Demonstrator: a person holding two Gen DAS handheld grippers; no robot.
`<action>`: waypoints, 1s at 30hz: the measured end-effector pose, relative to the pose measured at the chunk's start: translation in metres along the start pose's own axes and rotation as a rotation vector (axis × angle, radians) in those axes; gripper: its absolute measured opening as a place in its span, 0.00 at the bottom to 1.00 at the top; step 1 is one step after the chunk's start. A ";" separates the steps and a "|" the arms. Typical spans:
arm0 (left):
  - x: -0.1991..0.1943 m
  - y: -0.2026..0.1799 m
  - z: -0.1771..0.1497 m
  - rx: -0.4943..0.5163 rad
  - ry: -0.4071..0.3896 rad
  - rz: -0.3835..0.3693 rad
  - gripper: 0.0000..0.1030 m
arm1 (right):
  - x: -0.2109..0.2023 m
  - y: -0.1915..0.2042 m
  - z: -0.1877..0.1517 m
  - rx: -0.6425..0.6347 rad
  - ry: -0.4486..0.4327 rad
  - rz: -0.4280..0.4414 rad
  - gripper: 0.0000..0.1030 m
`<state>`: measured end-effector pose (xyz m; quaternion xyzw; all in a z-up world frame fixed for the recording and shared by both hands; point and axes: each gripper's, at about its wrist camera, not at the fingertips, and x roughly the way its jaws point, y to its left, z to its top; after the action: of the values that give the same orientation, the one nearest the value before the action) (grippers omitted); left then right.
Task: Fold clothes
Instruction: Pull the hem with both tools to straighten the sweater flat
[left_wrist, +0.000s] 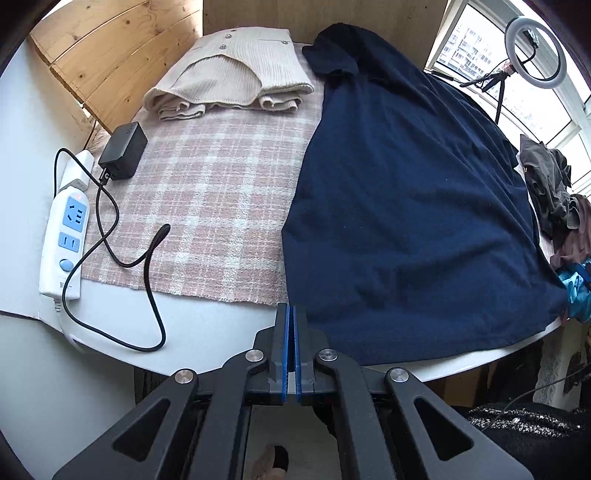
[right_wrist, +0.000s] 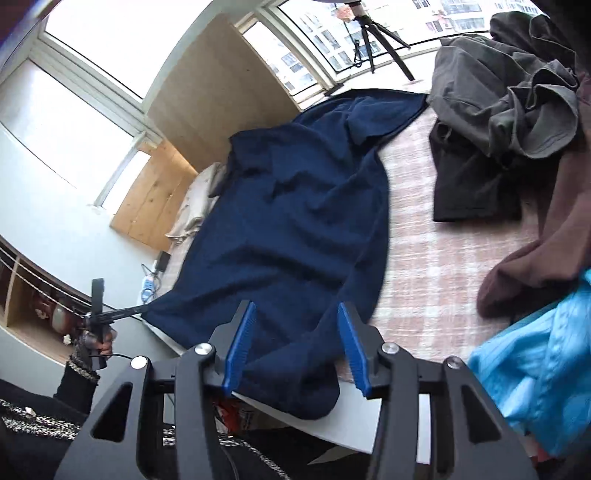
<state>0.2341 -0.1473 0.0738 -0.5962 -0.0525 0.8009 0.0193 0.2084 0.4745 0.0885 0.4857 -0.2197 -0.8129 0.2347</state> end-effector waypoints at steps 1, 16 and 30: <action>0.003 -0.001 0.001 0.001 0.004 0.000 0.01 | 0.004 -0.005 -0.002 -0.006 0.022 -0.019 0.44; 0.021 0.005 0.000 -0.035 0.054 0.005 0.01 | 0.060 0.021 -0.031 -0.155 0.177 0.162 0.17; 0.029 0.011 -0.006 -0.056 0.072 0.000 0.01 | 0.046 0.000 -0.039 -0.121 0.189 0.036 0.48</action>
<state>0.2316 -0.1553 0.0436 -0.6249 -0.0739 0.7772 0.0045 0.2242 0.4425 0.0401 0.5412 -0.1560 -0.7708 0.2978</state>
